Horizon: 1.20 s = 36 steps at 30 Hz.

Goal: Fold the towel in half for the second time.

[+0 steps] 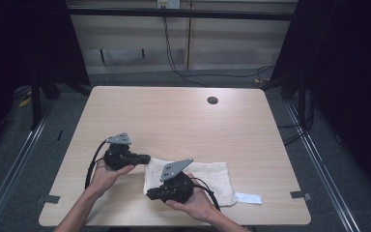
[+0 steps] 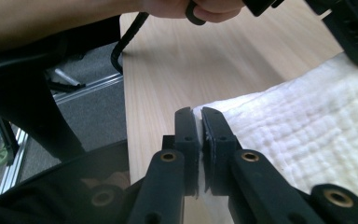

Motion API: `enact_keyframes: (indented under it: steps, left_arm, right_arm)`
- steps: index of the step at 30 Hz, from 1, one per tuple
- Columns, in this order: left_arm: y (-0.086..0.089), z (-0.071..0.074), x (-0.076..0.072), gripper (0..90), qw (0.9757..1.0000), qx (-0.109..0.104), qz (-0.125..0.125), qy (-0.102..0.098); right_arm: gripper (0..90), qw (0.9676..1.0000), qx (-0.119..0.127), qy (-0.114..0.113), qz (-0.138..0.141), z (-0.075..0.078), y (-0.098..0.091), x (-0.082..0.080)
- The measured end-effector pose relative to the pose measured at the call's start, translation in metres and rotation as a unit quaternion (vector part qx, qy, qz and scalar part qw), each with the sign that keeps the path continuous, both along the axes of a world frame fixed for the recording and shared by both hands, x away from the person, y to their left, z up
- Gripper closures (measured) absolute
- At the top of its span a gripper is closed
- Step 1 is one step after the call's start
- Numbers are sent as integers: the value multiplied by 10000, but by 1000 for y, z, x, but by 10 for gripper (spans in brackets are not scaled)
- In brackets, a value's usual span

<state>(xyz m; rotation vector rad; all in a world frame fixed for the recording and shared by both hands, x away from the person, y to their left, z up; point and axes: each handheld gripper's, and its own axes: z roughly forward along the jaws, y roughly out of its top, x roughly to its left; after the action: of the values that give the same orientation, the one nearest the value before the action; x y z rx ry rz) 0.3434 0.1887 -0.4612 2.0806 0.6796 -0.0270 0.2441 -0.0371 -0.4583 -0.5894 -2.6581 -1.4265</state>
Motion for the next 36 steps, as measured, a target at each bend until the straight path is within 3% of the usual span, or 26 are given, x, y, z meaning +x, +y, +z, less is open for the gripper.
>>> enact_keyframes:
  steps: [3, 11, 16, 18, 25, 28, 30, 34, 36]
  left_arm:
    - [4, 4, 2, 866, 9999, -97, 53, -11]
    - [17, 7, 8, 867, 9996, -117, 226, 72]
    - [24, 15, 5, 866, 9990, -145, 405, -107]
    - [27, 20, 4, 867, 9986, -207, 446, -170]
    - [37, 33, 3, 866, 9977, -426, 486, -206]
    - [41, 41, 2, 866, 9973, -451, 515, -270]
    - [43, 48, -1, 866, 9971, -290, 533, -452]
    - [51, 58, -2, 866, 9959, -448, 603, -504]
    - [55, 62, -3, 867, 9955, -476, 632, -530]
  right_arm:
    - [860, 10000, 47, -68, -9, 8, 1, 2]
    - [860, 9998, 140, -132, -4, 19, 11, 10]
    - [860, 9994, 211, -270, -22, 26, 17, 10]
    - [861, 9992, 351, -198, -22, 27, 18, 12]
    - [863, 9985, 501, -218, 93, 36, 28, 14]
    - [863, 9980, 532, -318, 101, 43, 33, 14]
    - [863, 9976, 571, -364, 124, 49, 36, 13]
    - [863, 9961, 727, -465, 163, 63, 42, 15]
    - [863, 9948, 926, -381, 175, 67, 45, 17]
